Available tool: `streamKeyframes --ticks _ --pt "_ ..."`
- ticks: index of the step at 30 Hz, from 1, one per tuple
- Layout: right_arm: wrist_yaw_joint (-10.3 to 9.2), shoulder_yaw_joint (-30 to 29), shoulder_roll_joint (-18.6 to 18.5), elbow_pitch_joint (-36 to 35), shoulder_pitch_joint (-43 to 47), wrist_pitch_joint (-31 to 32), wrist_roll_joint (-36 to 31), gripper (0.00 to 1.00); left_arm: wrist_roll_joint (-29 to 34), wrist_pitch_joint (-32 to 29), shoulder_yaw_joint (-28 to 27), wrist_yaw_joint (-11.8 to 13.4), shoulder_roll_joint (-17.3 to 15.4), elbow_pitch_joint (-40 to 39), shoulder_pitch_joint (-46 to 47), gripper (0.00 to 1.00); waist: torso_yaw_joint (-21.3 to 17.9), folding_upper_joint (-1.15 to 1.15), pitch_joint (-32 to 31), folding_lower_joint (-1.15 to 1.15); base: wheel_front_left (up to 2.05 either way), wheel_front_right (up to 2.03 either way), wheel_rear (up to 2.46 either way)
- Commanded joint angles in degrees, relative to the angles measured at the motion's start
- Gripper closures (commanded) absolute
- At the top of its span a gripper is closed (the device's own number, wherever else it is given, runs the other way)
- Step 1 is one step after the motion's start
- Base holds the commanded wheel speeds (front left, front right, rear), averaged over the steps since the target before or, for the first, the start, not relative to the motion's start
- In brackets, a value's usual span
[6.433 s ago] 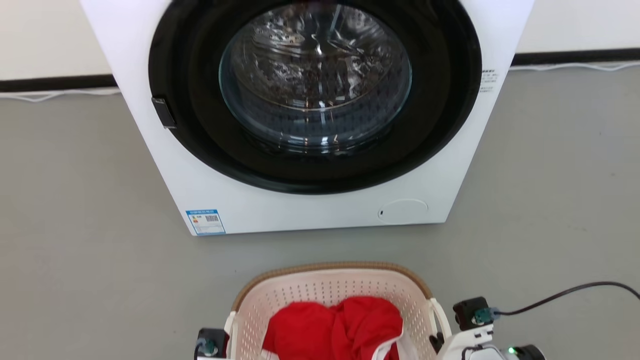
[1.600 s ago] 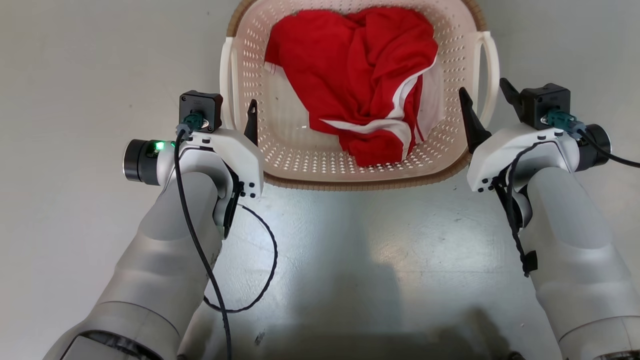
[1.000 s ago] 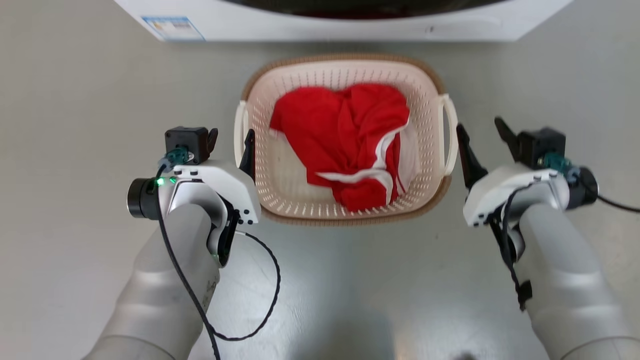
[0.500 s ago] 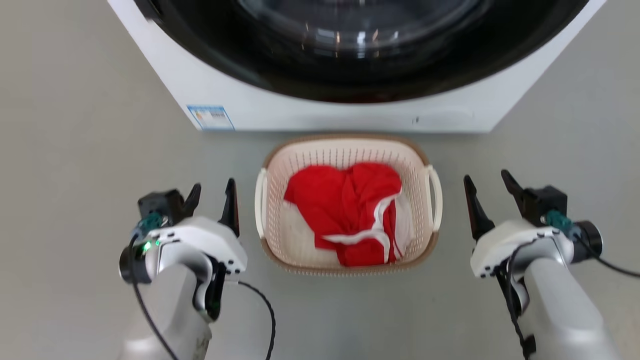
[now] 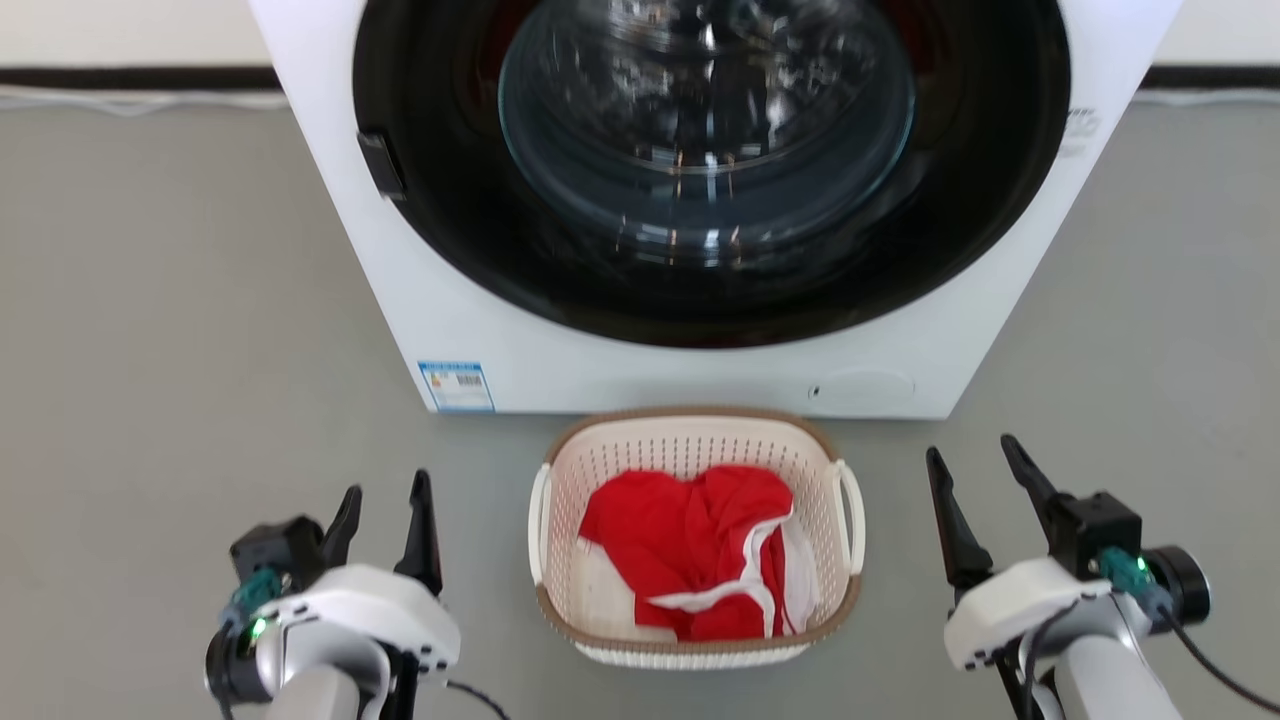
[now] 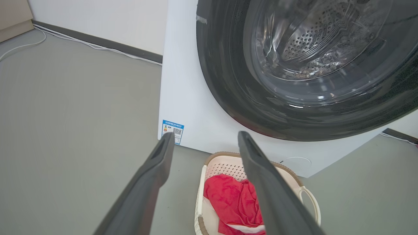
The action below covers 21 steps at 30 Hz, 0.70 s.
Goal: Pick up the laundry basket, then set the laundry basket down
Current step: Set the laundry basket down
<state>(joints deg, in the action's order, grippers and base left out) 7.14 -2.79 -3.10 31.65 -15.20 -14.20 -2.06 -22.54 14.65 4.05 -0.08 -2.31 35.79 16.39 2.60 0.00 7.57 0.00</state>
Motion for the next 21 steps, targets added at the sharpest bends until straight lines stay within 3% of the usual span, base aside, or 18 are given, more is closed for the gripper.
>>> streamKeyframes --ticks 1,21 --pt "0.35 1.35 0.23 -2.79 1.12 -0.79 -0.08 0.00 1.23 0.35 -2.32 -0.20 -1.05 -3.06 -1.28 0.00 -0.21 0.00 -2.65 0.00 0.00 0.00 0.00" --pt "0.35 -1.18 0.23 -16.19 12.75 3.18 2.02 0.00 3.04 0.35 -5.53 0.08 -1.93 -16.04 -14.05 0.00 -0.58 0.00 -6.79 0.00 0.00 0.00 0.00"
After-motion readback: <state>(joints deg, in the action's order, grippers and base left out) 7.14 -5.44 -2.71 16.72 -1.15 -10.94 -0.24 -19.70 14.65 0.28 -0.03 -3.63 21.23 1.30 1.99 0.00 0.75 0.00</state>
